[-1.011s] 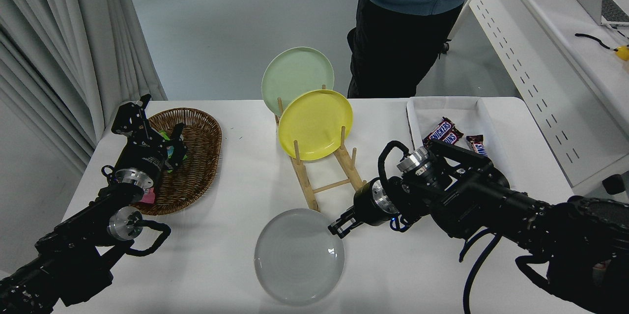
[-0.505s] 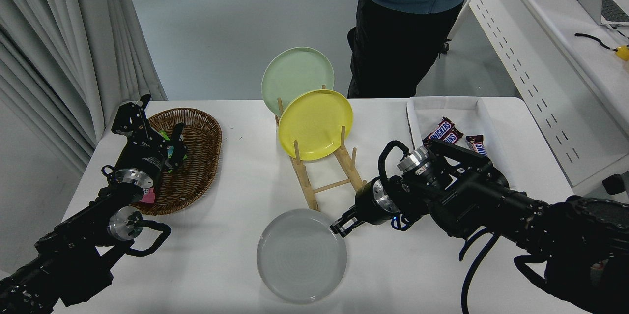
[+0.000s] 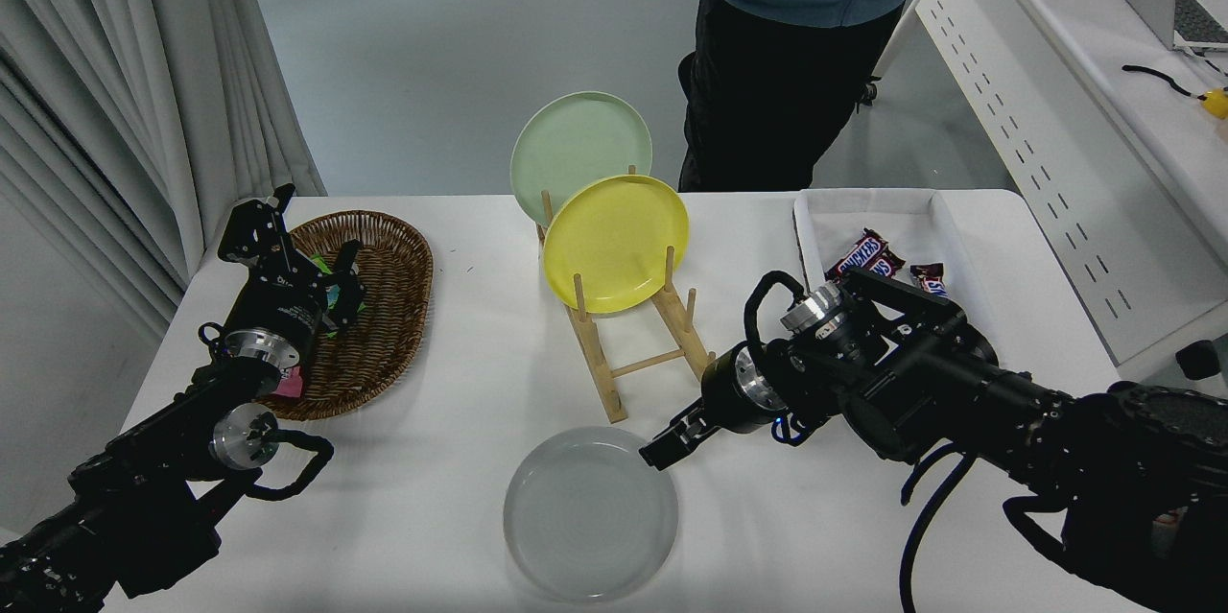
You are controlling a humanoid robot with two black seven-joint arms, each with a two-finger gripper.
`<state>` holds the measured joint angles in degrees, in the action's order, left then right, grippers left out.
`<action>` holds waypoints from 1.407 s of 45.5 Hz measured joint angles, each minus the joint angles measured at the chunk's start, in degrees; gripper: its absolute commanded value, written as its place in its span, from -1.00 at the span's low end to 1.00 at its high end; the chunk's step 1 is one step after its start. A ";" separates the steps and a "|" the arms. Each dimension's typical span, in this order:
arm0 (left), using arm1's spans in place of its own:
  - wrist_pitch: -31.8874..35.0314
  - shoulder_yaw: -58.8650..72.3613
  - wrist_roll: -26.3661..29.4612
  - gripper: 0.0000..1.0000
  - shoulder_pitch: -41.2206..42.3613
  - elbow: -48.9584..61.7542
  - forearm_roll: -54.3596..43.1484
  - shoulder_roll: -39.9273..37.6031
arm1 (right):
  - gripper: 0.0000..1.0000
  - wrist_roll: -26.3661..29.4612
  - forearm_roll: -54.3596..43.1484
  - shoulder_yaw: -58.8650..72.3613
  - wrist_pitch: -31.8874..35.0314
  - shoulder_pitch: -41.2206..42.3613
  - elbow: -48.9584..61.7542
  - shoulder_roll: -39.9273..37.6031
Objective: Place the plate on the table
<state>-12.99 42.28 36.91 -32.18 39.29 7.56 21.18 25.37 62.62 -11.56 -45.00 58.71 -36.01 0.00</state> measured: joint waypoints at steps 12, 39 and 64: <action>0.00 0.00 0.00 1.00 0.00 0.00 0.00 0.00 | 0.98 0.11 -0.26 0.04 0.00 1.83 -2.05 0.00; 0.02 0.00 0.00 1.00 0.00 0.00 0.00 0.00 | 0.98 0.36 -4.56 -2.34 0.00 10.00 -7.76 -0.44; 0.05 0.00 0.00 1.00 0.00 0.00 0.00 0.00 | 0.98 -0.06 -17.04 -6.13 12.35 14.30 -7.82 -1.65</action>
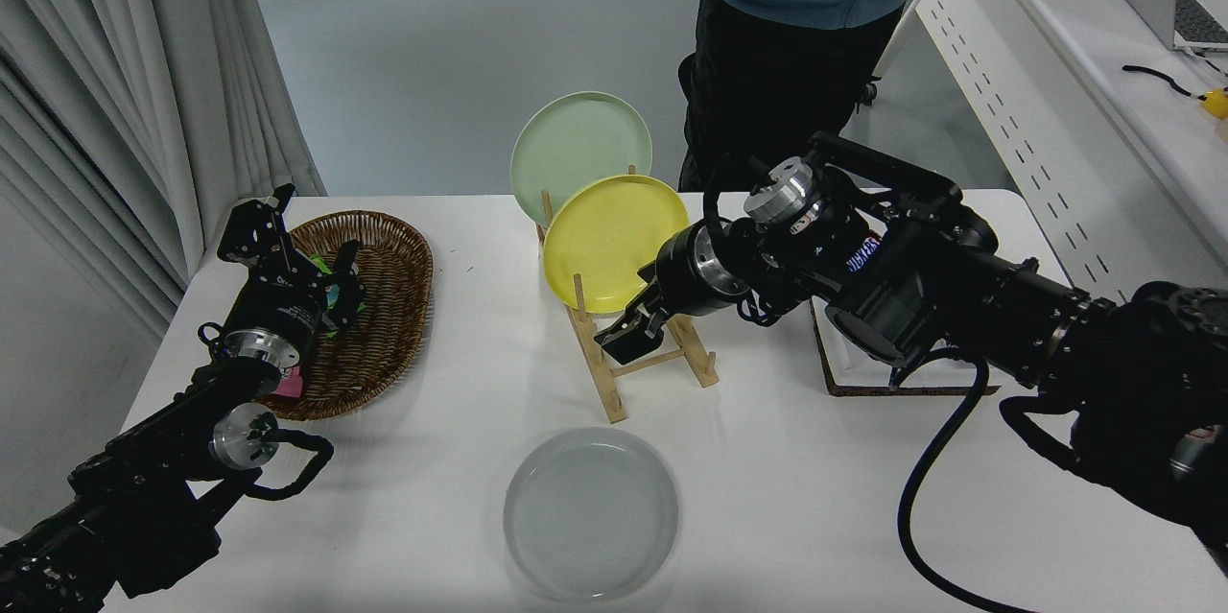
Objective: Place the plate on the table
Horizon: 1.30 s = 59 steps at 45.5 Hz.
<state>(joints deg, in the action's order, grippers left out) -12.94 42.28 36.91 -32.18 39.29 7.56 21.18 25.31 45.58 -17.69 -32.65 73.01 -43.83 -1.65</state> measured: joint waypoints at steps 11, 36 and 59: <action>0.01 0.00 0.00 1.00 0.00 0.00 0.00 0.00 | 0.98 -1.10 -8.59 -6.52 14.42 0.10 0.94 0.16; 0.00 0.00 0.00 1.00 -0.01 0.00 0.00 0.00 | 0.98 -12.86 -27.52 -21.24 20.98 -0.52 1.27 -5.17; -0.02 0.00 0.00 1.00 0.00 0.00 0.00 0.00 | 0.98 -17.81 -34.55 -28.47 30.11 -13.17 -4.48 -13.86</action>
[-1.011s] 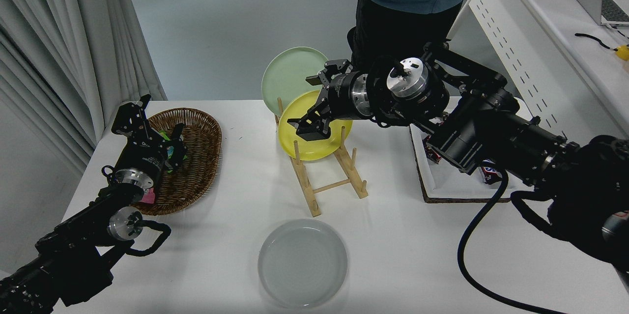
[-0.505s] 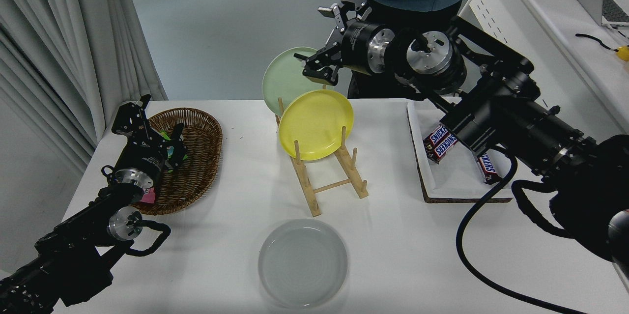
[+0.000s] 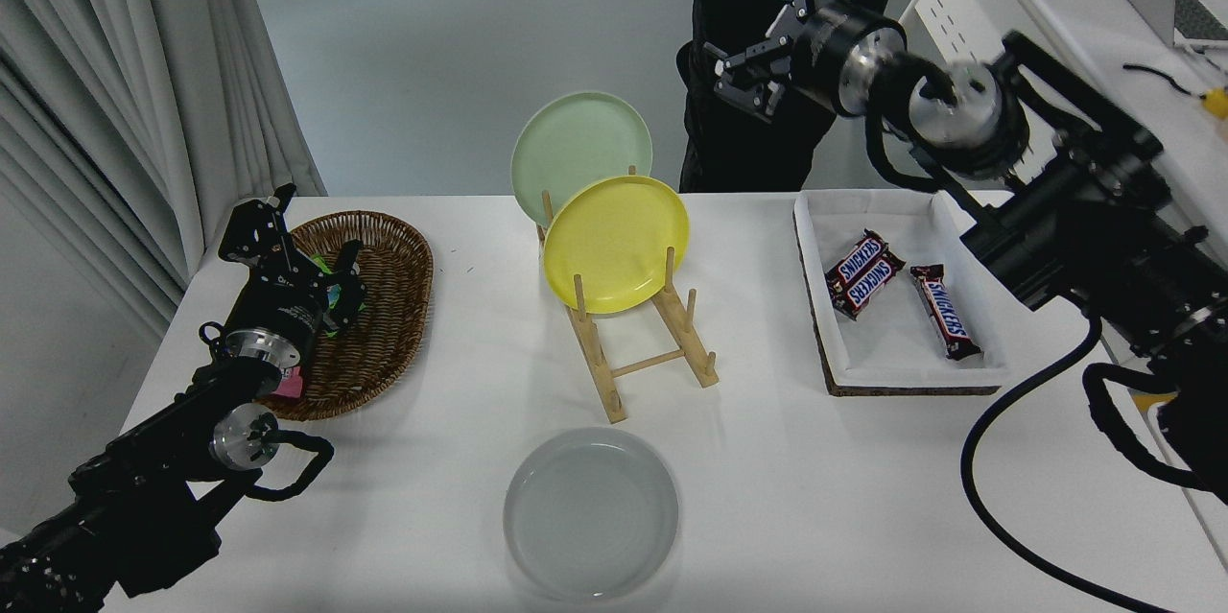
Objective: Place the plate on the table
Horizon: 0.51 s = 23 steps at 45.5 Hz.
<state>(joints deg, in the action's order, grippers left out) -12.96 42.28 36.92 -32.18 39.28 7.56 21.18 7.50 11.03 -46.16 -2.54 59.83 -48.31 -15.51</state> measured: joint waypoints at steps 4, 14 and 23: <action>0.00 0.00 0.00 1.00 0.00 0.00 0.00 0.00 | 0.98 -0.64 -2.71 -2.42 1.33 -3.91 -2.34 -1.31; 0.00 0.00 0.00 1.00 0.01 0.00 0.00 0.00 | 0.98 -1.39 -11.30 -7.42 2.87 -11.87 -5.87 -3.16; -0.02 0.00 0.00 1.00 0.01 0.01 0.00 0.00 | 0.98 -2.04 -16.06 -13.05 2.27 -18.30 -5.76 -1.83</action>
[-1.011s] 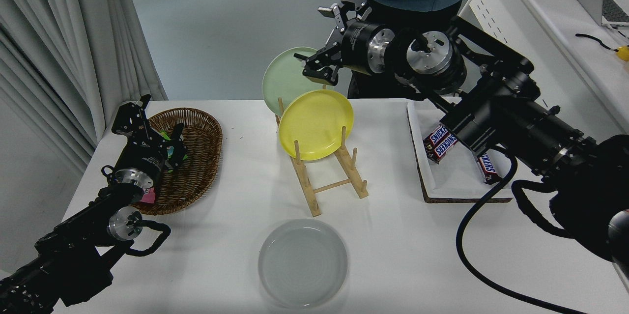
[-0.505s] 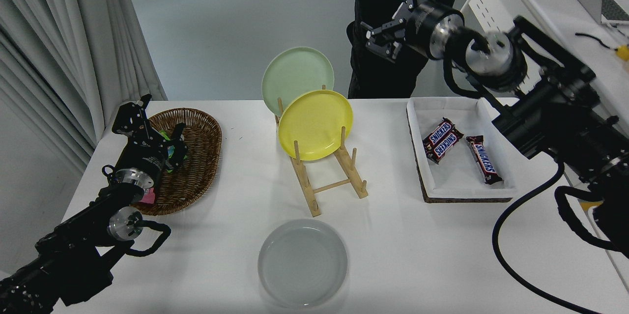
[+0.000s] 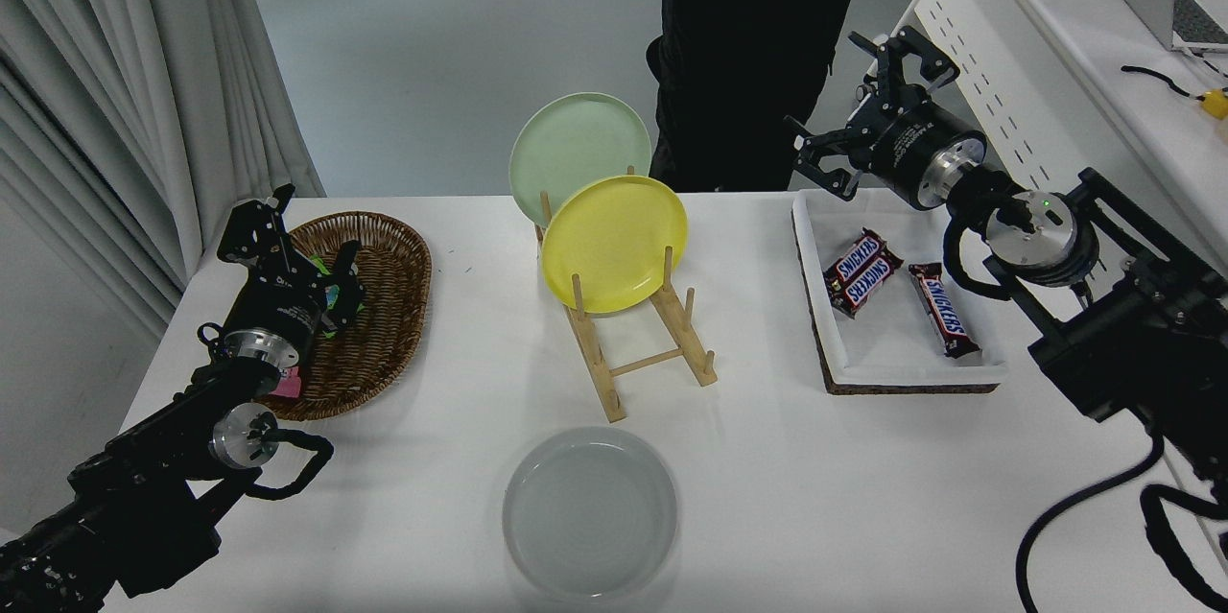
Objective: Place the plate on the table
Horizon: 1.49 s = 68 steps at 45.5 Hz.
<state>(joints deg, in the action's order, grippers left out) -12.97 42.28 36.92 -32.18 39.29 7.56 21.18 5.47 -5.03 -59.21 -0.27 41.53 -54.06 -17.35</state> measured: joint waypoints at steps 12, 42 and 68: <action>-0.01 0.00 0.00 1.00 0.00 0.00 0.00 0.00 | 0.98 -1.74 -2.84 -8.76 -1.36 -7.98 2.19 3.98; 0.02 0.00 0.00 1.00 -0.03 -0.01 0.00 0.00 | 0.98 -6.84 -7.63 -18.06 4.64 -15.59 6.42 10.33; 0.02 0.00 0.00 1.00 0.01 -0.01 0.00 0.00 | 0.98 -7.45 -8.41 -18.05 13.87 -15.87 14.19 10.01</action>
<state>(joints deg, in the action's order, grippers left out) -12.96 42.28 36.91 -32.17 39.29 7.56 21.18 -1.99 -13.45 -77.26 13.60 25.66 -39.87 -7.33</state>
